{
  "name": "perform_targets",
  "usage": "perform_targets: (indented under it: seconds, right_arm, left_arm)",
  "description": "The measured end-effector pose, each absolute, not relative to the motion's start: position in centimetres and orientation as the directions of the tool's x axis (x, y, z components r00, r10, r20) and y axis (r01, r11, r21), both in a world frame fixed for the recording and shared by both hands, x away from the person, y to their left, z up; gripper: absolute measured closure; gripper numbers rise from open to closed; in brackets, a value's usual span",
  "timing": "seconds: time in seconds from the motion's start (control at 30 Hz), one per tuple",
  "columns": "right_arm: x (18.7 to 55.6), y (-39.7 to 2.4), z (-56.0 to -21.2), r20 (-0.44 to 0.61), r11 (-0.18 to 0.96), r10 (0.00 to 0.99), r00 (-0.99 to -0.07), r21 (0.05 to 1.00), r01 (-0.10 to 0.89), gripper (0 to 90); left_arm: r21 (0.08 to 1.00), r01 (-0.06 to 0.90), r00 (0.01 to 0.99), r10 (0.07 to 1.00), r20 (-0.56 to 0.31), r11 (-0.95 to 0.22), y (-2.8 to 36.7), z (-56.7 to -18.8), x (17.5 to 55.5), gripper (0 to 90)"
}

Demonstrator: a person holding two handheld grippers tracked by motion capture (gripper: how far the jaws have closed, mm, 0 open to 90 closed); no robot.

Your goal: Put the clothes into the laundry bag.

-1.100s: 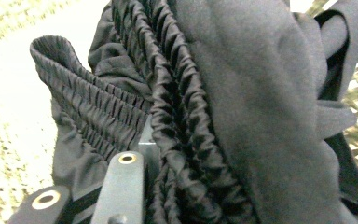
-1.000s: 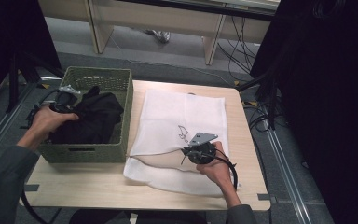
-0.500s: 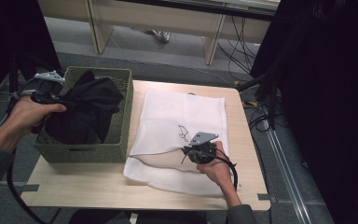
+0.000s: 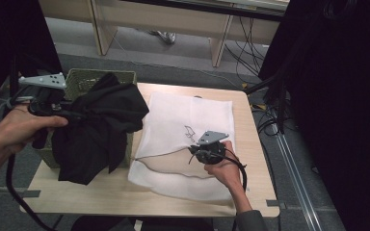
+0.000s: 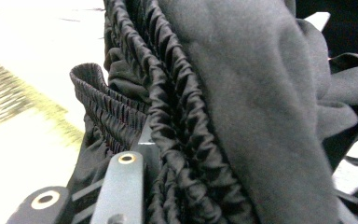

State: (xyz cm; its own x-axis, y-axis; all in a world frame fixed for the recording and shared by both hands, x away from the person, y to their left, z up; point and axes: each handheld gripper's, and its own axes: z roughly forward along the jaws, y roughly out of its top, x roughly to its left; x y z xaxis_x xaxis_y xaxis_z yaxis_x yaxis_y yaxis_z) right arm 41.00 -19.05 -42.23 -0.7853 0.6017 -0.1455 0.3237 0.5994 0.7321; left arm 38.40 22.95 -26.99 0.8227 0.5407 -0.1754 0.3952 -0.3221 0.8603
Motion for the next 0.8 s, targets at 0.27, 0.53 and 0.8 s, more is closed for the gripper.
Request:
perform_targets:
  seconds: [0.27, 0.53, 0.8]
  right_arm:
    - [41.7, -19.5, -40.8, -0.117, 0.555, 0.626, -0.771, 0.761, 0.336, 87.0]
    - [42.1, -19.6, -40.6, -0.119, 0.548, 0.625, -0.771, 0.771, 0.325, 87.0]
    - [42.2, -19.7, -39.7, -0.1, 0.525, 0.639, -0.763, 0.782, 0.337, 87.1]
  left_arm:
    - [0.873, 0.355, 0.885, 0.42, -0.2, -0.333, 19.9, -25.5, 35.6, 61.2]
    - [0.865, 0.357, 0.917, 0.309, -0.252, -0.353, 16.2, -27.7, 33.9, 60.8]
    - [0.808, 0.371, 0.918, 0.31, -0.247, -0.457, 11.6, -33.8, 34.7, 60.1]
